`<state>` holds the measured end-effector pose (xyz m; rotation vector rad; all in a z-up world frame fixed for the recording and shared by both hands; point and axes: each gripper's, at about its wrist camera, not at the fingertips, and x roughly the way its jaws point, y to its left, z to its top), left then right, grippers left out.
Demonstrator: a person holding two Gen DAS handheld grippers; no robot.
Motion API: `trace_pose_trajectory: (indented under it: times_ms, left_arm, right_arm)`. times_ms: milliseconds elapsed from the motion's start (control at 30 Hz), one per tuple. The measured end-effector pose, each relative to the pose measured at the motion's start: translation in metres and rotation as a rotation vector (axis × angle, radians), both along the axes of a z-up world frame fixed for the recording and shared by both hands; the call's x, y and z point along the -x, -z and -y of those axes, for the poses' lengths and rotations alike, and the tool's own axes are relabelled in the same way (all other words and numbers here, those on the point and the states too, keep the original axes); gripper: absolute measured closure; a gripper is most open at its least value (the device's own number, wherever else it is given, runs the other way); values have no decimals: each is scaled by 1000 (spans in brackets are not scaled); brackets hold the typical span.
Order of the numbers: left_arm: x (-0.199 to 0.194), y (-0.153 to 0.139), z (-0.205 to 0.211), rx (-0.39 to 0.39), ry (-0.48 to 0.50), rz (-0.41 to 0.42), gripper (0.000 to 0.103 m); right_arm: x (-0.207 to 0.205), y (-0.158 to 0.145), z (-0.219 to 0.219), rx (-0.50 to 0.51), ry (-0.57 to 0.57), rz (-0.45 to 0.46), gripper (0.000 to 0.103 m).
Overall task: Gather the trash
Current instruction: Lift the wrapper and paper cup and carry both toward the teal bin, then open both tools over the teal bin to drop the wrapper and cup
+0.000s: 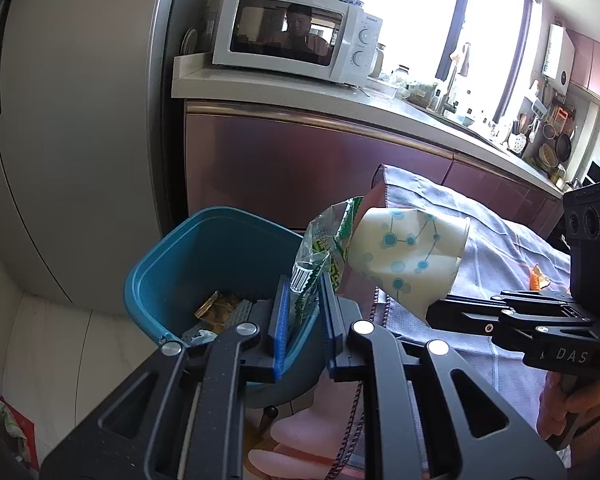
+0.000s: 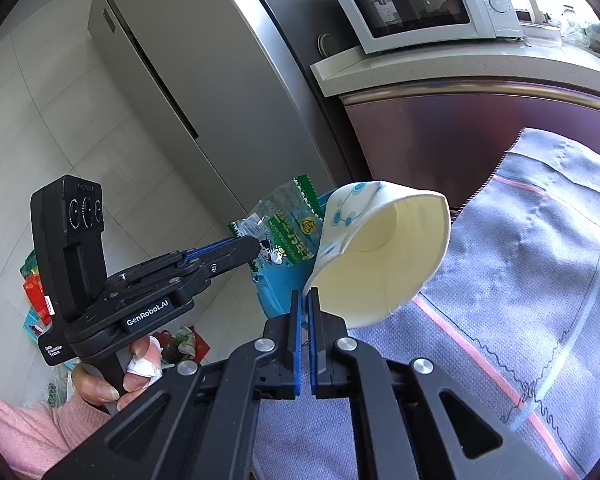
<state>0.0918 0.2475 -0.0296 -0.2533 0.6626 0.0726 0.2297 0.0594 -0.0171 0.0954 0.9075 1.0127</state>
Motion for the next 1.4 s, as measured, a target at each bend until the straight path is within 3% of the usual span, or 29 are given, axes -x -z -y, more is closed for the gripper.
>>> trace_pose_trajectory:
  times_ms: [1400]
  left_arm:
    - [-19,41,-30,22,-117,-89,88]
  right_arm:
    - [-14,20,-60,177,-116,24,101]
